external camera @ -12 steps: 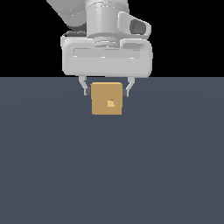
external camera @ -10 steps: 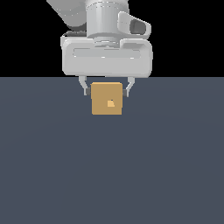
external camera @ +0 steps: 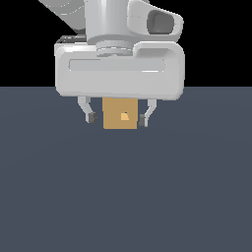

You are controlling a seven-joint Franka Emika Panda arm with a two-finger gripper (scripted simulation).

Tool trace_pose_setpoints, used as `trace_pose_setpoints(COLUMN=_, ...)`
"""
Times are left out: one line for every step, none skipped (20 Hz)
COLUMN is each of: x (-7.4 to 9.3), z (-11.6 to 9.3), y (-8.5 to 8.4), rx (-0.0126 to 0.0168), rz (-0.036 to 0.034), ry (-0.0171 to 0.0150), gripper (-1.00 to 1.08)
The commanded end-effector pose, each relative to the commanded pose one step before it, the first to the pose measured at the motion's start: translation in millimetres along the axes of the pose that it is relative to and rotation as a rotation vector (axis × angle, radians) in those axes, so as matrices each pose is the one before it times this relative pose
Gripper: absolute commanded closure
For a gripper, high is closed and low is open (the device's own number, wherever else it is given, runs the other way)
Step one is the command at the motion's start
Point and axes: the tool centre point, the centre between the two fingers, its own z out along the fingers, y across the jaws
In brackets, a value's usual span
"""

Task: Insert the peg into the horizontal hole in a box.

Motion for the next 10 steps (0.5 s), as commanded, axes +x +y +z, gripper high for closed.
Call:
trace_pose_setpoints(x=-36.83, z=10.3, y=0.01, rx=-0.00185, rz=0.07578, ry=0.00153, gripper=-0.92)
trace_pose_setpoints(x=-16.78, z=4.79, y=0.4, rx=-0.00114, rz=0.03502, ry=0.00116, gripper=-0.92)
trace_pose_setpoints(x=-17.89, z=5.12, y=0.4, rx=-0.0012, rz=0.03736, ry=0.00127, gripper=-0.92)
trace_pose_setpoints(x=-18.94, z=5.43, y=0.38, rx=-0.00126, rz=0.03958, ry=0.00138, gripper=-0.92)
trace_pose_setpoints(x=-19.91, z=5.73, y=0.37, rx=-0.00129, rz=0.04164, ry=0.00151, gripper=-0.92)
trace_pose_setpoints(x=-20.29, z=5.86, y=0.34, rx=-0.00128, rz=0.04246, ry=0.00163, gripper=-0.92)
trace_pose_setpoints(x=-18.9, z=5.48, y=0.32, rx=-0.00115, rz=0.03959, ry=0.00159, gripper=-0.92)
trace_pose_setpoints(x=-17.41, z=5.06, y=0.31, rx=-0.00104, rz=0.03649, ry=0.00148, gripper=-0.92)
trace_pose_setpoints(x=-15.99, z=4.65, y=0.29, rx=-0.00094, rz=0.03353, ry=0.00138, gripper=-0.92)
trace_pose_setpoints(x=-14.56, z=4.27, y=0.26, rx=-0.00081, rz=0.03055, ry=0.00134, gripper=-0.92)
